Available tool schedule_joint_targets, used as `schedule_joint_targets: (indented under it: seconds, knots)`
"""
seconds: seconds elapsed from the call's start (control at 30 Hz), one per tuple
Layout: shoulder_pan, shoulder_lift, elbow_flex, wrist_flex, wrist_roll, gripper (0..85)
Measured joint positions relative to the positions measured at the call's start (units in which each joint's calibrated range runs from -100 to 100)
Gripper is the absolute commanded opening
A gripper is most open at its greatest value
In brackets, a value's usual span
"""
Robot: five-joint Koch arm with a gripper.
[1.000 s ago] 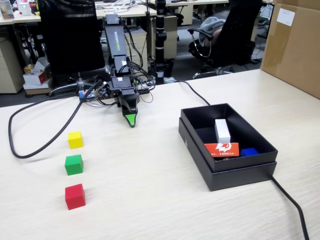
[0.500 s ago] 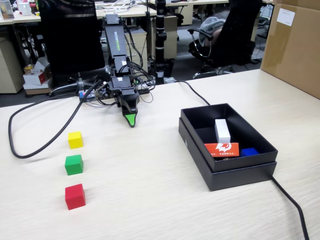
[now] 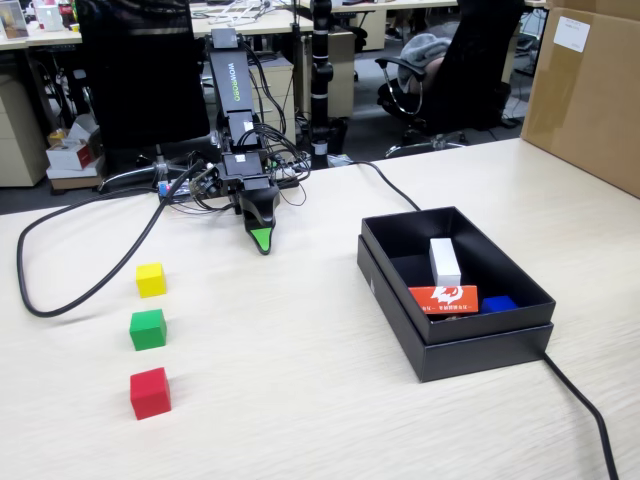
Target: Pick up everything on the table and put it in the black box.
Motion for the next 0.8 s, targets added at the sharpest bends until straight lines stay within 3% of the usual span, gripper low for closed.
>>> schedule_joint_targets:
  seconds: [0.07,0.2,0.3,0.47,0.63,0.73,0.8]
  knots:
    - [-0.2,-3.2,3.0,-6.2,-0.1,47.6]
    - [-0.2,-7.4,17.5,-33.8,1.5,47.5]
    - [-0.9,-7.2,29.9,-47.4,2.3,47.3]
    - [-3.1,-7.4,38.3,-61.6,2.1,47.1]
    - [-9.5,-5.0,48.5,-74.6,-2.6,47.1]
    - [-15.0,0.8,52.9,-75.6,-7.0,47.1]
    - [-16.2,2.8,53.9,-75.6,-8.0,47.1]
